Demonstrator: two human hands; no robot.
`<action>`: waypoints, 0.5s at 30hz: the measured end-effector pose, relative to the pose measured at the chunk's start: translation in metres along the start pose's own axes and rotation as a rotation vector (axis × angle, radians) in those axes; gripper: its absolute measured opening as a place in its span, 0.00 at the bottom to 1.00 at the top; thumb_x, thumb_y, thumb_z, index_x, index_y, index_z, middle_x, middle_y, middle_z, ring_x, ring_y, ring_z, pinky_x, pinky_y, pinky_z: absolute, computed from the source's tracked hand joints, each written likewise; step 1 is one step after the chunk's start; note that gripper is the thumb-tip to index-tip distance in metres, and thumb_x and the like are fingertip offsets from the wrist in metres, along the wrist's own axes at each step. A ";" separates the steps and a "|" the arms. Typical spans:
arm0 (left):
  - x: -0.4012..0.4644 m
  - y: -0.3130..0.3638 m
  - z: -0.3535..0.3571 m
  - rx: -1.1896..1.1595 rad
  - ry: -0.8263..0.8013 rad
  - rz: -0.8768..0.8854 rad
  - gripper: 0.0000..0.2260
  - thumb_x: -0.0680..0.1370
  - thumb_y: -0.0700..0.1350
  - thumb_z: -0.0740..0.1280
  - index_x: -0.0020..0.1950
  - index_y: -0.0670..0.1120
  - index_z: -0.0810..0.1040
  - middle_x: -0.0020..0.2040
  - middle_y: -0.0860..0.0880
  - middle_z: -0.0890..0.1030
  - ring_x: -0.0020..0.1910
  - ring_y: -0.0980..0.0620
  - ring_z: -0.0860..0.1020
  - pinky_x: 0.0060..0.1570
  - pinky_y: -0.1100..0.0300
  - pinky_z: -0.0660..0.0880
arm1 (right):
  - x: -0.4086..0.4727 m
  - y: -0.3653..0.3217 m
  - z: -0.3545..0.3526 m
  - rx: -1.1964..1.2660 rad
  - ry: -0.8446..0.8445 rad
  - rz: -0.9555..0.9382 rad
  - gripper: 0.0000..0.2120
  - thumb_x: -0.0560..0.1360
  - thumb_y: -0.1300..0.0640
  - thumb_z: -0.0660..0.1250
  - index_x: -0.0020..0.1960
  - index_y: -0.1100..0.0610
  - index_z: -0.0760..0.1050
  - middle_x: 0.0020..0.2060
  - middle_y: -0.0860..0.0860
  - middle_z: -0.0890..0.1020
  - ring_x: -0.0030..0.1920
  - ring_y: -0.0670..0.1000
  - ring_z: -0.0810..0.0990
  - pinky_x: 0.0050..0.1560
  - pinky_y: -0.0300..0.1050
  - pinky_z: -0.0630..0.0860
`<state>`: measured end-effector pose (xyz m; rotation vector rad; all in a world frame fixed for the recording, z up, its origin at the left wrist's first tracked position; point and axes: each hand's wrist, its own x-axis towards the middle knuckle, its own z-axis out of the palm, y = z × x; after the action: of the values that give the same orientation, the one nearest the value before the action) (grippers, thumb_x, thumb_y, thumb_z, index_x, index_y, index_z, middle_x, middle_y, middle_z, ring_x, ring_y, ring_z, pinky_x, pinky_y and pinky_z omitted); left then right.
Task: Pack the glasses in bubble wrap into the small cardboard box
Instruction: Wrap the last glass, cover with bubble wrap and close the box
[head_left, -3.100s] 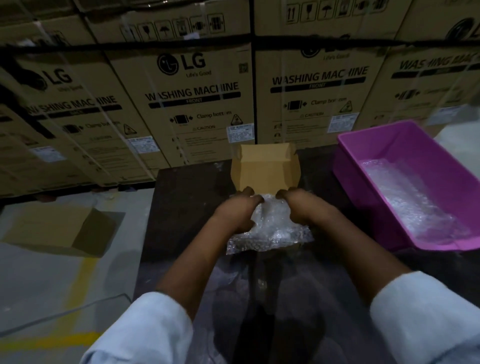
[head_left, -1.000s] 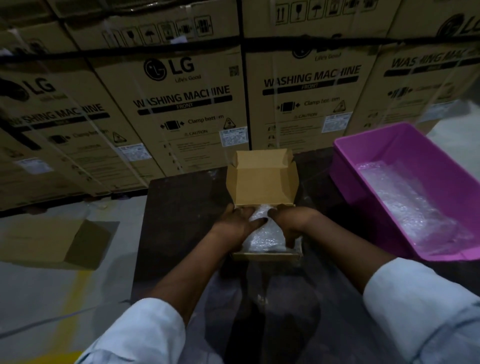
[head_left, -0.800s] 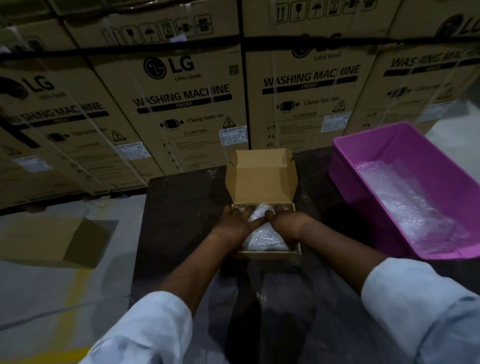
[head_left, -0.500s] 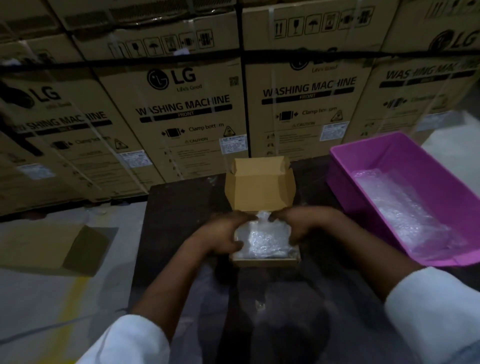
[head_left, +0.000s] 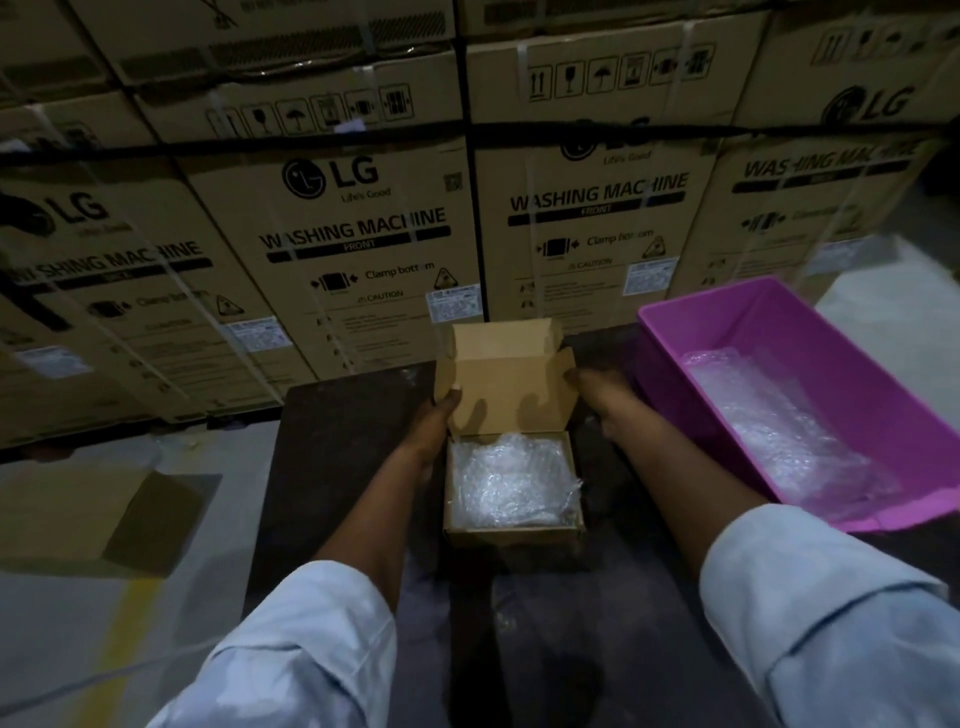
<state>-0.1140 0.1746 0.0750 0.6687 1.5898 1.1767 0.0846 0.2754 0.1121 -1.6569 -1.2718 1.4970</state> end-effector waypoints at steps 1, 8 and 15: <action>-0.004 0.004 0.002 -0.029 -0.022 -0.018 0.19 0.79 0.58 0.61 0.66 0.50 0.75 0.58 0.49 0.81 0.53 0.53 0.80 0.40 0.65 0.75 | -0.010 -0.003 0.001 0.040 -0.092 0.057 0.12 0.75 0.56 0.65 0.57 0.56 0.75 0.47 0.52 0.79 0.41 0.50 0.77 0.32 0.35 0.74; -0.032 0.003 0.000 -0.148 0.021 0.081 0.19 0.81 0.61 0.52 0.56 0.54 0.79 0.55 0.52 0.83 0.55 0.53 0.81 0.55 0.56 0.76 | -0.024 0.011 -0.005 0.086 -0.264 0.025 0.10 0.78 0.53 0.61 0.58 0.52 0.75 0.46 0.47 0.80 0.45 0.45 0.76 0.41 0.41 0.69; -0.075 -0.056 -0.016 0.135 0.051 0.068 0.23 0.76 0.64 0.63 0.66 0.53 0.73 0.62 0.46 0.79 0.63 0.47 0.76 0.64 0.50 0.72 | -0.051 0.064 -0.017 -0.335 -0.249 -0.339 0.22 0.73 0.60 0.71 0.66 0.58 0.70 0.54 0.50 0.78 0.57 0.50 0.76 0.58 0.44 0.72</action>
<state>-0.0961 0.0837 0.0538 0.7909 1.7126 1.1508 0.1221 0.2072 0.0809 -1.3798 -1.9197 1.3636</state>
